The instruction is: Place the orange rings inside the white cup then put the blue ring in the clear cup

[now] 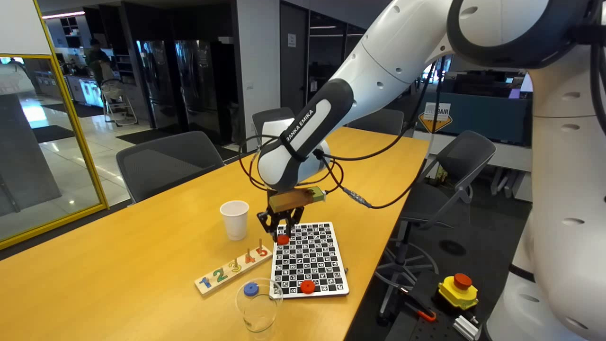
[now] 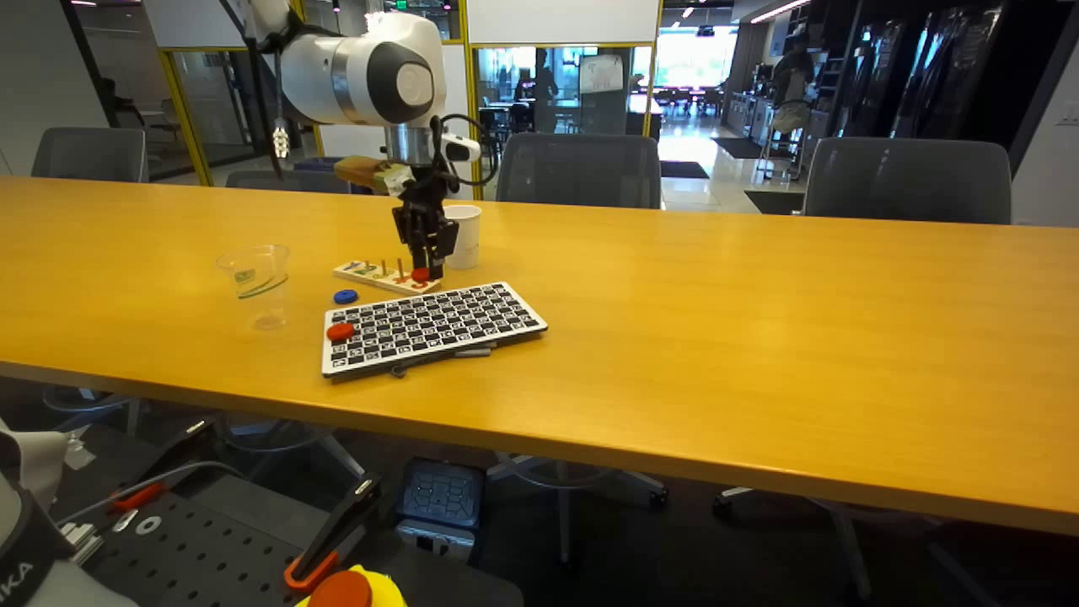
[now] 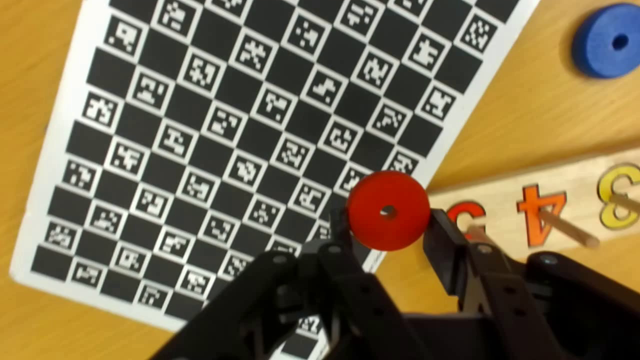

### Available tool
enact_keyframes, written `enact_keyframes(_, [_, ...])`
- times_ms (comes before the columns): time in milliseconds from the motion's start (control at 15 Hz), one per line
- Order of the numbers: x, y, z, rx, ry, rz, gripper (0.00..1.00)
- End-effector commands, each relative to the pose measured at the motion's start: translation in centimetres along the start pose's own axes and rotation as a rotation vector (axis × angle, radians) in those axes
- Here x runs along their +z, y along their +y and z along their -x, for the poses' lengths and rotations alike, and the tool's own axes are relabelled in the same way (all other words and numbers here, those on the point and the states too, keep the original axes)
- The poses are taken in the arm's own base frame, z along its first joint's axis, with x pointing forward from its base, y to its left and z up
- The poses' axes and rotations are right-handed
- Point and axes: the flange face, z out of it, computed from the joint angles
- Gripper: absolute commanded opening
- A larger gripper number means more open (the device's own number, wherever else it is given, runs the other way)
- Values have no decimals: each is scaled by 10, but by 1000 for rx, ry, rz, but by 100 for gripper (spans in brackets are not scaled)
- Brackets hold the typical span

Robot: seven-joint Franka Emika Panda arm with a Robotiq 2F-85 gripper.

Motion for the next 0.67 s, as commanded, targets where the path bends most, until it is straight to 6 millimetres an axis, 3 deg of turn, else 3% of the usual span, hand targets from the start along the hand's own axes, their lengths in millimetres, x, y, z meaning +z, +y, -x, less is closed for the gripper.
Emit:
enact_keyframes(0, [-53,-7,-35,20,69,3,24])
enact_keyframes(333, [-87,-36,-73,-2,125,-14,24])
enact_keyframes(600, [-89,-58,-93,-21,134,-25,24])
